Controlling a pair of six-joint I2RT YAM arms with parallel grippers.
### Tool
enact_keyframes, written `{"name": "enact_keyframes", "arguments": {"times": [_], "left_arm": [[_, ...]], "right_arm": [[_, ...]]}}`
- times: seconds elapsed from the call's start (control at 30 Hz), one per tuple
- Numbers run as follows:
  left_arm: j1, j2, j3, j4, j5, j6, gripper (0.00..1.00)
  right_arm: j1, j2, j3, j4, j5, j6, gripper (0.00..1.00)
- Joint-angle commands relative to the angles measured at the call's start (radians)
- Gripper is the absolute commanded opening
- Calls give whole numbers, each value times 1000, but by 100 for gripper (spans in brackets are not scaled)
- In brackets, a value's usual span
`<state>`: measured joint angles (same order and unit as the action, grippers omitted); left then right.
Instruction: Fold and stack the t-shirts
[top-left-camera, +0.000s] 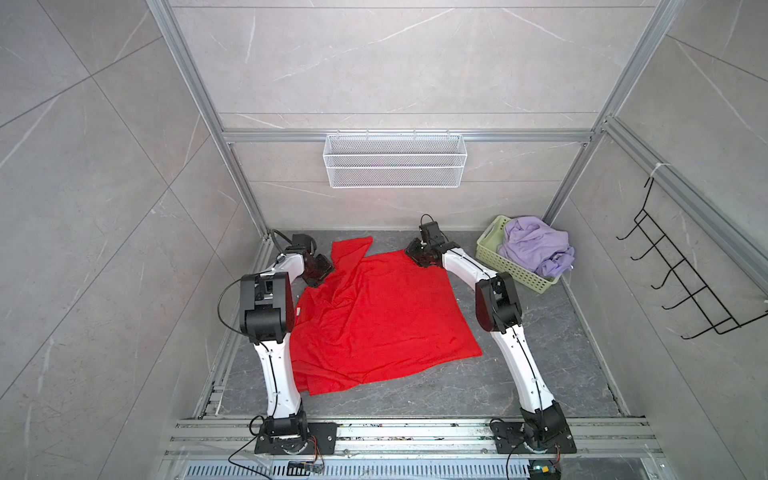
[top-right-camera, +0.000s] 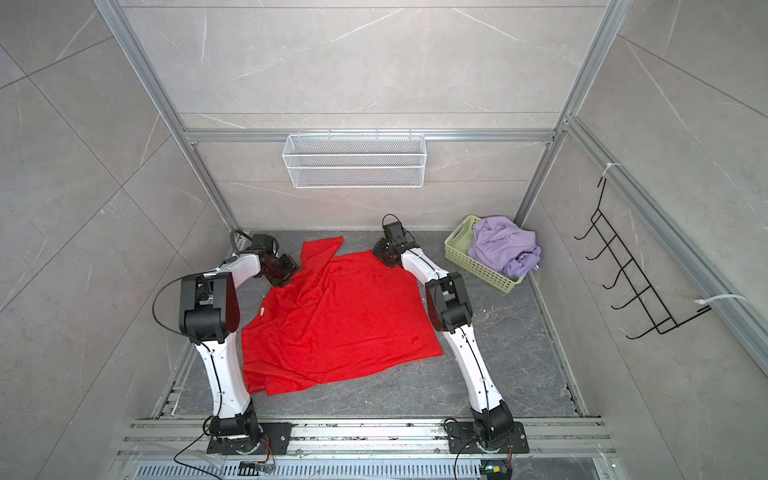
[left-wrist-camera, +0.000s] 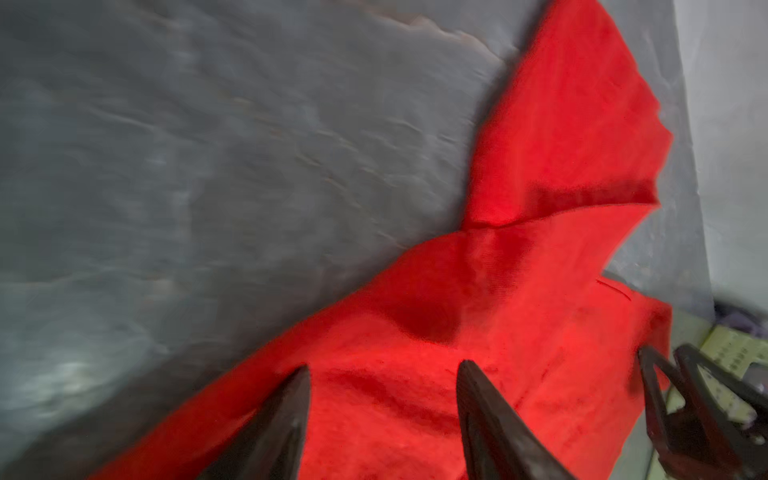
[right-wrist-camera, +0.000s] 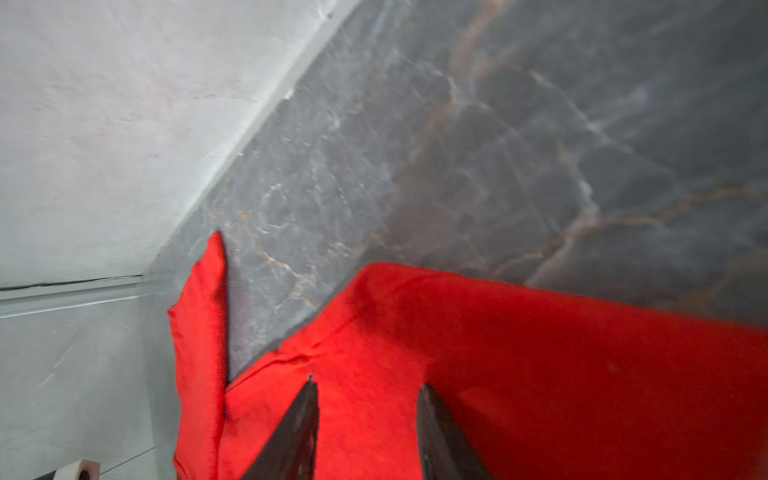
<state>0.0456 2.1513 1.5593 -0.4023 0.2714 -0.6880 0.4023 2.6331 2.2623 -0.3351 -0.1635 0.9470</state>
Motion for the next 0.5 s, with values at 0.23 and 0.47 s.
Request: {"name": "enact_keyframes", "arguments": {"times": [0.23,0.47], "left_arm": [[136,4,-103,-37,-91,-60,59],[166,-26,-130,-47,-99,-74,59]], "right_arm": [[-55,-110,-235,-34,117,14,41],[-84,-182,-296,8,113,-61,42]]}}
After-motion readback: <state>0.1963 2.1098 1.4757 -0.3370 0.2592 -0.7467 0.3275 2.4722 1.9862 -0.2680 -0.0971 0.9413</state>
